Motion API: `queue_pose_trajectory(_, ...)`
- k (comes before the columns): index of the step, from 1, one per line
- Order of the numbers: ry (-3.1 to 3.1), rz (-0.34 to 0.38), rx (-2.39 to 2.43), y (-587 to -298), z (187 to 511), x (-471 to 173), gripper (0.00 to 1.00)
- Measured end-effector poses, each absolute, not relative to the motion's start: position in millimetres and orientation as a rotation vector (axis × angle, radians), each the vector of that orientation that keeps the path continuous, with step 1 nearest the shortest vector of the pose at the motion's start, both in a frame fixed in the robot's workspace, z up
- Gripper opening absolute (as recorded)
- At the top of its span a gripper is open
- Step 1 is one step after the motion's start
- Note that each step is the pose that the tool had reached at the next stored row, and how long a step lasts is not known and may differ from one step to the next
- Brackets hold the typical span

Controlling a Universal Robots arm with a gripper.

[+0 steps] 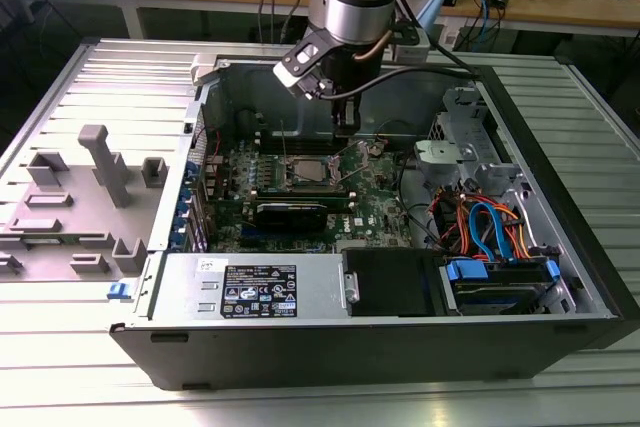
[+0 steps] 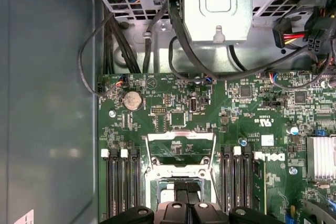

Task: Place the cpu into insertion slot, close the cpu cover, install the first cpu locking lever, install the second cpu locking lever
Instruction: 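Close the cpu cover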

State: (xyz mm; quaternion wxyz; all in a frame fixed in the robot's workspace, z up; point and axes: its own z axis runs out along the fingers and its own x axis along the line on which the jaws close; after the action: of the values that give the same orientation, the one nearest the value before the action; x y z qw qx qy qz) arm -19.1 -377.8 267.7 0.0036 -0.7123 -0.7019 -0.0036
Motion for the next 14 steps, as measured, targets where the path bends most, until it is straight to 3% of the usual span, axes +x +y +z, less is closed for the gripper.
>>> queue_pose_trajectory(14, -2.2, -0.012, -2.232, -377.7, 266.5, -12.8, 0.11)
